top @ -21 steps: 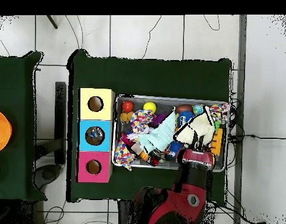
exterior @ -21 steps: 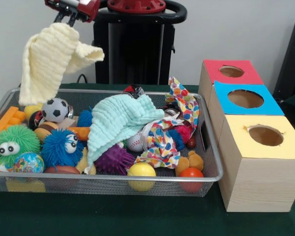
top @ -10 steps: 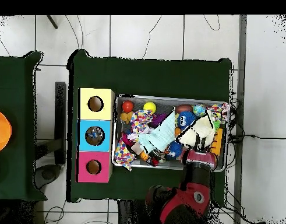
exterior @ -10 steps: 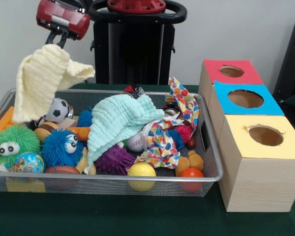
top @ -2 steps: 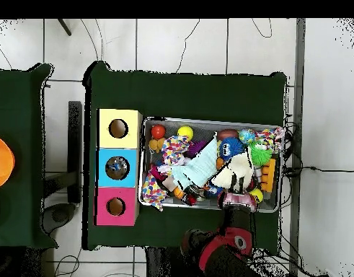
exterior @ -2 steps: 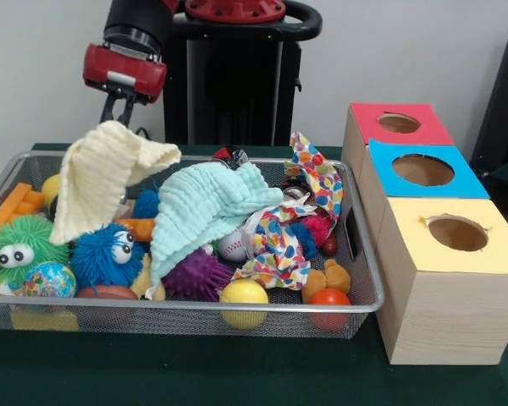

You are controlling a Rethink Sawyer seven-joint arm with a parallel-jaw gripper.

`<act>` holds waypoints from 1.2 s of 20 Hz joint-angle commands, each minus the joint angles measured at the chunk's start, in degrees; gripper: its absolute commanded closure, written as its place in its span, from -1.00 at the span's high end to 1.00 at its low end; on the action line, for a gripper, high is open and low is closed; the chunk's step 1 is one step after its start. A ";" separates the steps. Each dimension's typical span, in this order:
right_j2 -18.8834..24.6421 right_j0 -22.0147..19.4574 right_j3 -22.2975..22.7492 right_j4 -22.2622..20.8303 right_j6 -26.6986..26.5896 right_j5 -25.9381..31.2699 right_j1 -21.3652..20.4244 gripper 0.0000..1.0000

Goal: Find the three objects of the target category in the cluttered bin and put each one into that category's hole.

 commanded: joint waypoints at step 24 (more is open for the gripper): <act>-10.19 6.54 -5.50 6.47 -15.75 -3.50 11.09 1.00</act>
